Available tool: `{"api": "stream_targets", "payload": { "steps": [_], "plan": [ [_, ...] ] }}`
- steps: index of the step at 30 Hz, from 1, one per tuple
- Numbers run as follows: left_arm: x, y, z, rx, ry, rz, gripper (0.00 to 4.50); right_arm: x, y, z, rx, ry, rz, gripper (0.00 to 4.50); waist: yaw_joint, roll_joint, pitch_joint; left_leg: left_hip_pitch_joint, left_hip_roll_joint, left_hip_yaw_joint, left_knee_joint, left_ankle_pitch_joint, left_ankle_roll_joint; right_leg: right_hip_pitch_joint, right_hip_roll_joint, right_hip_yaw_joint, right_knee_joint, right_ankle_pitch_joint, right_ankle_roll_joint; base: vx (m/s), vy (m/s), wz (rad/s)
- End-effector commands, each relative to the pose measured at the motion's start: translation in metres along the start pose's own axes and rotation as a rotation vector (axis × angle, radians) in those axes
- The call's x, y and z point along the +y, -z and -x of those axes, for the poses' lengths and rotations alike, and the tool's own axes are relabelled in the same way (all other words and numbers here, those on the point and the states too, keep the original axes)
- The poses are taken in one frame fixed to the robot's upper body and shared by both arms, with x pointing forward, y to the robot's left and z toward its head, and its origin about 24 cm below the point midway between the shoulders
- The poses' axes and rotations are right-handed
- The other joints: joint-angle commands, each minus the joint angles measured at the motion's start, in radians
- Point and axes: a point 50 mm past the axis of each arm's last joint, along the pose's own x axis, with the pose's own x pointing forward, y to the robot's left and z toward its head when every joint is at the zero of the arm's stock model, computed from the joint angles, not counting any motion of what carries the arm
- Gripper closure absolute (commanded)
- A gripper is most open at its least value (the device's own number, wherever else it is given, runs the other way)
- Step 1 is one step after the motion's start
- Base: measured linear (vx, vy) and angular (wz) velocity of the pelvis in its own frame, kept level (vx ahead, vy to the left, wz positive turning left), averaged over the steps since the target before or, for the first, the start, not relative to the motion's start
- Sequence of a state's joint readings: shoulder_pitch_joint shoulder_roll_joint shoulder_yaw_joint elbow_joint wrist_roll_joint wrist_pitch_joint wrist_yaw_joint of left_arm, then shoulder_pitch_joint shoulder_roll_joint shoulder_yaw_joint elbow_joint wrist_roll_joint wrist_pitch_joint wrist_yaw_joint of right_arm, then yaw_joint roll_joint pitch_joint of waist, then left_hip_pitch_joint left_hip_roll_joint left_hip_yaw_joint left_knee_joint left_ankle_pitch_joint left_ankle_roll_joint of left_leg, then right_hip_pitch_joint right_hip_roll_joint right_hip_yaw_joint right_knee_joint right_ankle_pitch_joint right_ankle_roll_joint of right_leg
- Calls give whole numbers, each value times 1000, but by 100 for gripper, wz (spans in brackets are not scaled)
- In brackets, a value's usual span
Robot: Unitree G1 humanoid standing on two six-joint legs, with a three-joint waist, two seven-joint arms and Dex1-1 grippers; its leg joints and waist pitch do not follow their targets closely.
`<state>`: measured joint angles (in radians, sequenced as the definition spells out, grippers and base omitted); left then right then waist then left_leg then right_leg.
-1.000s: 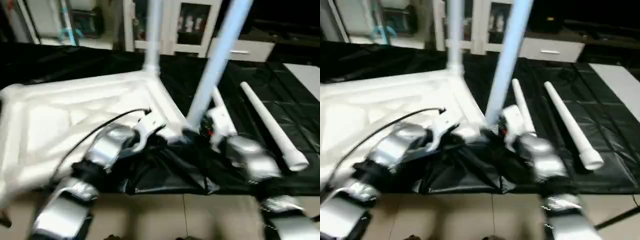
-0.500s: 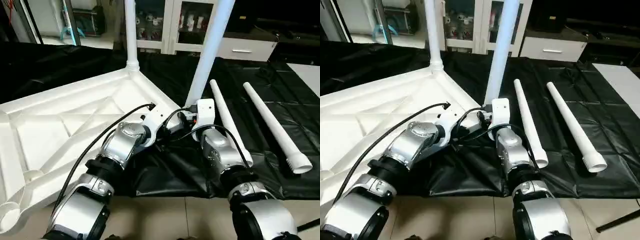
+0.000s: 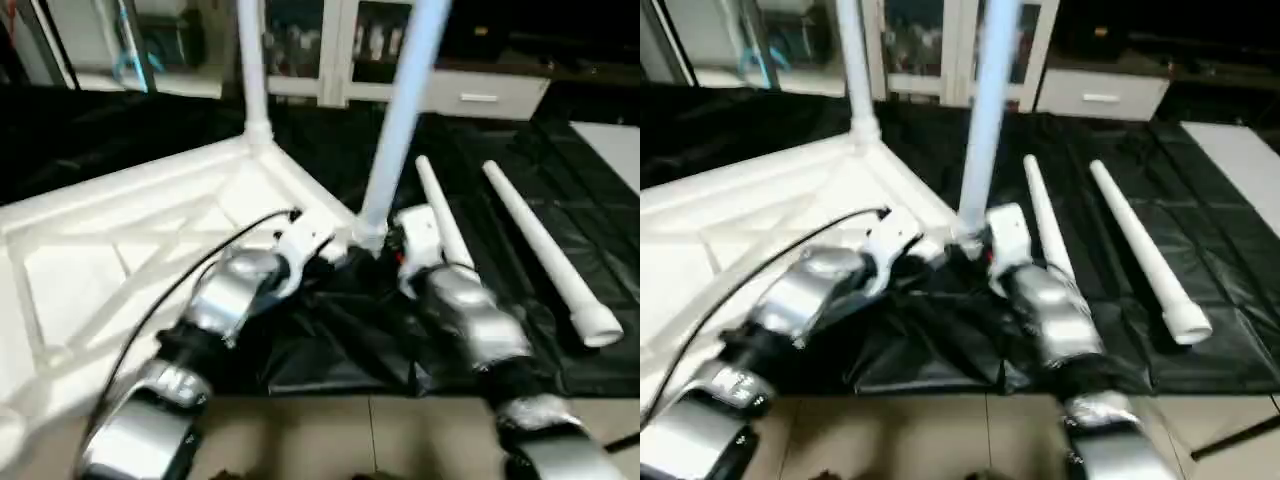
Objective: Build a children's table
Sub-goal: Rotate leg to tighten
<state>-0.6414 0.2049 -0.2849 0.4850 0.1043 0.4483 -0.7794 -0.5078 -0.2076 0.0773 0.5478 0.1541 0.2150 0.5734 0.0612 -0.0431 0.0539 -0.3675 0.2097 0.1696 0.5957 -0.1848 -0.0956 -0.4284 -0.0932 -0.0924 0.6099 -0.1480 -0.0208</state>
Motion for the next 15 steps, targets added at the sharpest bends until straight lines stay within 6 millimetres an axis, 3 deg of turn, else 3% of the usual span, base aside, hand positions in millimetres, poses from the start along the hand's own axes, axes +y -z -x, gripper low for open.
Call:
{"api": "stream_targets", "payload": {
  "steps": [1, 6, 8, 9, 10, 15],
  "plan": [
    [-18, 0, -5, -23, 148, -27, 450, 5, -16, 4, -38, -109, 45, 33, 8, -1, -74, 1, 14, 6, -64, -174, 77, 72, -46, 44, -74, -247, -178, 0, 0, 0],
    [-26, 7, 13, -9, 351, -143, 450, -7, -30, 28, -24, -247, 123, 33, 11, -3, -69, 5, 19, 2, -69, -216, 62, 66, -48, 45, -80, -320, -156, 0, 0, 0],
    [-28, 10, 18, 3, 390, -149, 450, -9, -31, 33, -10, -282, 128, 33, 18, 2, -70, 13, 20, 7, -68, -206, 53, 60, -45, 49, -75, -272, -178, 0, 0, 0],
    [-28, 11, 20, 9, 409, -149, 450, -10, -31, 35, 1, -305, 132, 33, 21, 9, -70, 13, 20, 6, -68, -206, 52, 61, -44, 49, -72, -259, -185, 0, 0, 0],
    [-29, 12, 21, 13, 422, -149, 450, -10, -31, 36, 8, -319, 137, 33, 21, 5, -69, 8, 19, 5, -69, -209, 49, 66, -45, 48, -72, -255, -184, 0, 0, 0],
    [-26, 11, 23, 25, 433, -169, 450, -9, -26, 45, 92, -454, 169, 33, 27, 2, -71, 7, 18, 5, -66, -205, 51, 68, -45, 48, -71, -249, -188, 0, 0, 0]
  ]
}}
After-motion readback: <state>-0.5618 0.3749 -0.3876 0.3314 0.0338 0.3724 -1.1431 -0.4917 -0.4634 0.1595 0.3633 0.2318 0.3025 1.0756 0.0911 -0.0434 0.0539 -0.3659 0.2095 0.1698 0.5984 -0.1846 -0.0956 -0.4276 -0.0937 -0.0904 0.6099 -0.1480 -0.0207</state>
